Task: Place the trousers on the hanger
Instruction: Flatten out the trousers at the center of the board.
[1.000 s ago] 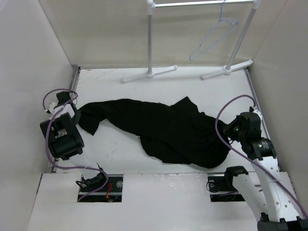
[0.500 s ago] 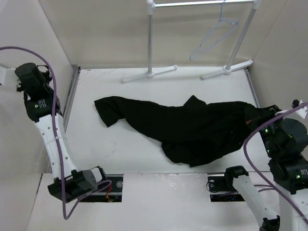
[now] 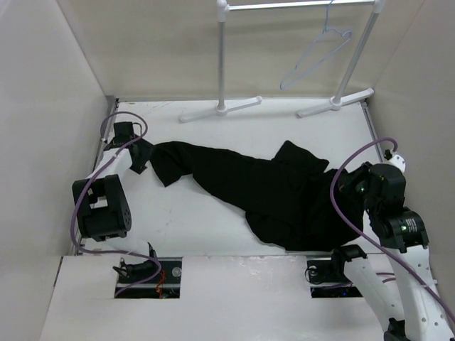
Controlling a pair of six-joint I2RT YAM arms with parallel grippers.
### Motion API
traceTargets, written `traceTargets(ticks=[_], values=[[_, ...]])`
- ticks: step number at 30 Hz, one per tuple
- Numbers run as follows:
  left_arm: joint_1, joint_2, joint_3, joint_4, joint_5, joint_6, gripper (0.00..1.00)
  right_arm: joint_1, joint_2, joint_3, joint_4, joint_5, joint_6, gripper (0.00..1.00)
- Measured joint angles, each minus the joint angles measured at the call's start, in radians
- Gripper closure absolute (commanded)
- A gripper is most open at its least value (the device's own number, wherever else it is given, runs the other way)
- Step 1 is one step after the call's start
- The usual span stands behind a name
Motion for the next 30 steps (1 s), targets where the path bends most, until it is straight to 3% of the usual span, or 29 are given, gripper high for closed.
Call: traceTargets(ticks=[7,11,14,17,21,24,30], values=[[-0.032,0.116,0.057,0.089,0.012,0.023,0.54,-0.006,-0.021,-0.034,0.004,-0.027,0.007,0.93],[-0.033,0.211,0.074,0.101,0.000,0.032,0.57,-0.013,-0.020,-0.037,0.004,-0.031,0.010,0.93],[-0.034,0.215,0.089,0.118,-0.008,0.038,0.84,-0.018,-0.016,-0.037,0.005,-0.034,0.010,0.93],[-0.035,0.217,0.090,0.113,-0.012,0.040,0.93,-0.019,-0.010,-0.037,0.005,-0.034,0.010,0.93],[-0.035,0.165,0.089,0.088,-0.011,0.026,0.96,-0.025,0.000,-0.037,0.005,-0.034,0.010,0.93],[-0.030,0.018,0.092,0.050,-0.011,0.011,0.96,-0.029,0.010,-0.036,0.013,-0.035,0.010,0.94],[0.008,-0.226,0.156,0.032,-0.018,0.006,0.86,-0.027,0.045,-0.010,0.031,-0.035,0.009,0.93]])
